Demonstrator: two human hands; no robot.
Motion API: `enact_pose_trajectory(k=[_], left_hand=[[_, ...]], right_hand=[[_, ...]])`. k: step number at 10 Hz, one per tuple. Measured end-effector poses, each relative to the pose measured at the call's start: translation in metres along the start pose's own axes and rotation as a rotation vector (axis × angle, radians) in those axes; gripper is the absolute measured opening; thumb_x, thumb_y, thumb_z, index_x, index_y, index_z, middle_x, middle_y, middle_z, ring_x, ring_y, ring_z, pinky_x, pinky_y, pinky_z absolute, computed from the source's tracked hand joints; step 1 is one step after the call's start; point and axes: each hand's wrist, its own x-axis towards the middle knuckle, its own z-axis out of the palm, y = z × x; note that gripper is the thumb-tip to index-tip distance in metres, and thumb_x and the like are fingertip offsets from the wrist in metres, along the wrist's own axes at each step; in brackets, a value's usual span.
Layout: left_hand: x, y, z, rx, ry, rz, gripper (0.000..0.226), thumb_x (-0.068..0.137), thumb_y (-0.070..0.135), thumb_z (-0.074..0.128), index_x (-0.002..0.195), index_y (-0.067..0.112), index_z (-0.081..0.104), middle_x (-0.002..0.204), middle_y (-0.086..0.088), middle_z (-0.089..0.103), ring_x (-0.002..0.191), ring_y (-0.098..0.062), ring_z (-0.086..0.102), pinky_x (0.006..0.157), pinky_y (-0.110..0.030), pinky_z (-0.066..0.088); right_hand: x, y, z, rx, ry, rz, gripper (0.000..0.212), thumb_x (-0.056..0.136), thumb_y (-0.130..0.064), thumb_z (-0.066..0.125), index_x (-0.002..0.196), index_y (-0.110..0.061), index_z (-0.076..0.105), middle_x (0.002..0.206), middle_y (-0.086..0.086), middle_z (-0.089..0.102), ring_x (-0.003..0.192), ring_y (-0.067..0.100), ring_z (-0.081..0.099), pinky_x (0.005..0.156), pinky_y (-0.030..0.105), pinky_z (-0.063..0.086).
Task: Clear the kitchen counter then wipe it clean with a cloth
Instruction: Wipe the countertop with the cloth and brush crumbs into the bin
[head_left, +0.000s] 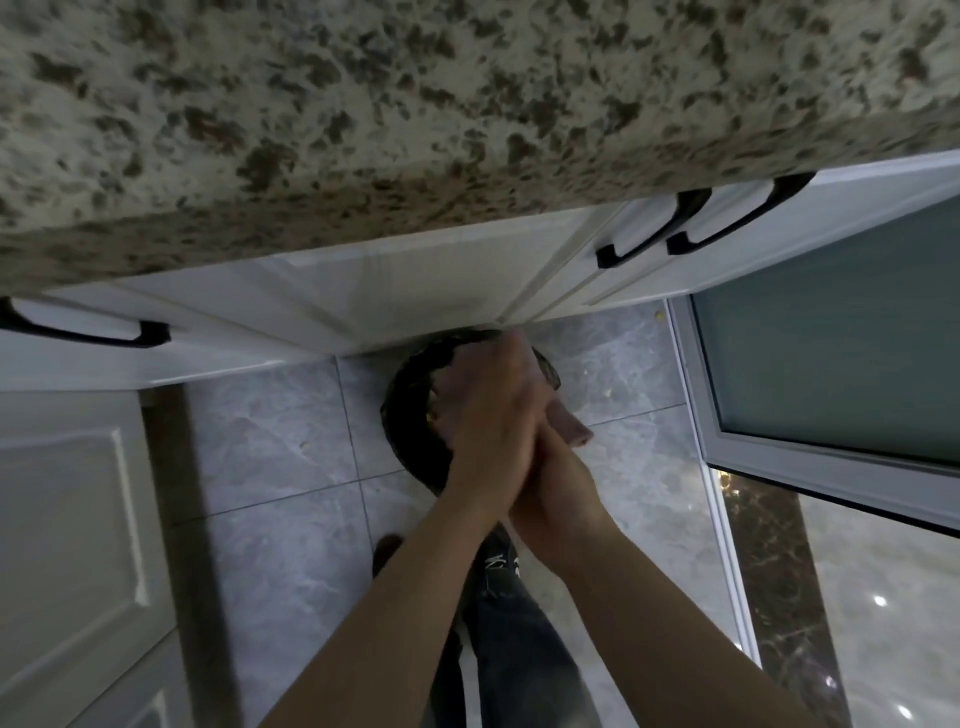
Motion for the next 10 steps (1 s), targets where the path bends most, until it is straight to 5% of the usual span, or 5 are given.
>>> enact_pose_trajectory(k=[1, 2, 3, 5, 10], left_hand=[[-0.004, -0.012, -0.004, -0.238, -0.257, -0.128, 0.051, 0.099, 0.049, 0.035, 0.136, 0.020, 0.055, 0.143, -0.003, 0.053, 0.131, -0.025, 0.050, 0.104, -0.044, 0.045], [0.008, -0.016, -0.025, -0.257, 0.009, -0.311, 0.045, 0.101, 0.051, 0.035, 0.125, 0.024, 0.061, 0.130, -0.002, 0.063, 0.114, -0.017, 0.061, 0.085, -0.024, 0.049], [-0.005, 0.002, -0.014, -0.202, -0.131, -0.069, 0.036, 0.100, 0.052, 0.040, 0.126, 0.035, 0.058, 0.131, 0.006, 0.062, 0.115, -0.005, 0.059, 0.094, -0.008, 0.043], [-0.040, -0.003, -0.051, -0.283, -0.026, -0.512, 0.022, 0.106, 0.019, 0.038, 0.117, 0.009, 0.053, 0.107, 0.001, 0.059, 0.087, -0.015, 0.052, 0.073, -0.021, 0.038], [-0.232, 0.167, -0.308, -0.722, 0.406, 0.107, 0.026, 0.103, 0.021, 0.048, 0.119, 0.023, 0.068, 0.122, 0.009, 0.070, 0.118, -0.010, 0.063, 0.103, -0.024, 0.047]], right_hand=[[0.005, 0.013, -0.003, 1.303, -0.304, -0.182, 0.050, 0.107, -0.030, 0.031, 0.152, -0.006, 0.031, 0.145, 0.014, 0.051, 0.136, 0.026, 0.047, 0.116, 0.038, 0.034], [-0.020, 0.007, -0.021, 0.774, -0.263, -0.151, 0.054, 0.104, -0.040, 0.036, 0.142, -0.004, 0.047, 0.136, 0.019, 0.059, 0.122, 0.027, 0.060, 0.101, 0.038, 0.047], [-0.026, -0.022, -0.020, 1.552, -0.428, 0.334, 0.051, 0.107, -0.029, 0.035, 0.146, 0.003, 0.038, 0.142, 0.023, 0.051, 0.132, 0.031, 0.051, 0.110, 0.040, 0.040], [-0.086, -0.021, -0.044, 0.232, -0.136, -0.345, 0.040, 0.102, -0.028, 0.047, 0.132, -0.003, 0.057, 0.118, 0.020, 0.068, 0.102, 0.023, 0.069, 0.082, 0.036, 0.057], [-0.311, -0.130, -0.074, -0.267, -0.600, -0.740, 0.018, 0.099, -0.017, 0.056, 0.099, -0.029, 0.070, 0.097, -0.013, 0.077, 0.096, 0.005, 0.072, 0.071, 0.014, 0.055]])
